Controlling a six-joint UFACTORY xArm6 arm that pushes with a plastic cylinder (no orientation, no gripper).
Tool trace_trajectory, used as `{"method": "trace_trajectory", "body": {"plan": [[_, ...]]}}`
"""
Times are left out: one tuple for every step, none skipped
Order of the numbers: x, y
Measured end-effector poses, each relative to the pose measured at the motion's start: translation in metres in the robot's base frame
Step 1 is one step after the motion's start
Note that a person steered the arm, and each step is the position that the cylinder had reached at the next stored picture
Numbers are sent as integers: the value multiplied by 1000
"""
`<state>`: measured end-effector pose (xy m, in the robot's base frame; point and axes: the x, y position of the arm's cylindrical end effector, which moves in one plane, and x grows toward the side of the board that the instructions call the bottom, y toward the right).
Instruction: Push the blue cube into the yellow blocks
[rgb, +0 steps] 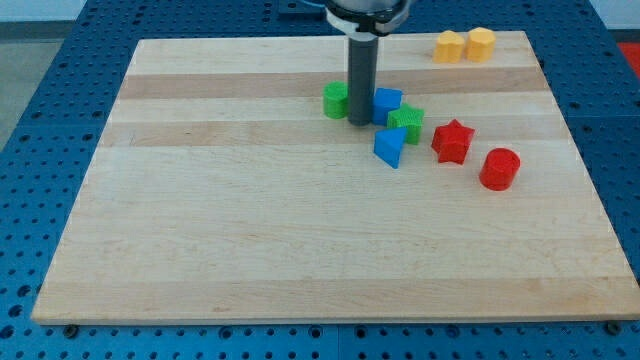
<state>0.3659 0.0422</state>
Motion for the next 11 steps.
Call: {"method": "trace_trajectory", "body": {"plan": [[-2, 23], [-6, 52], [-17, 69], [-38, 70], [-55, 75], [-69, 92], [-72, 115], [-72, 130], [-72, 141], [-74, 146], [-48, 146]]}}
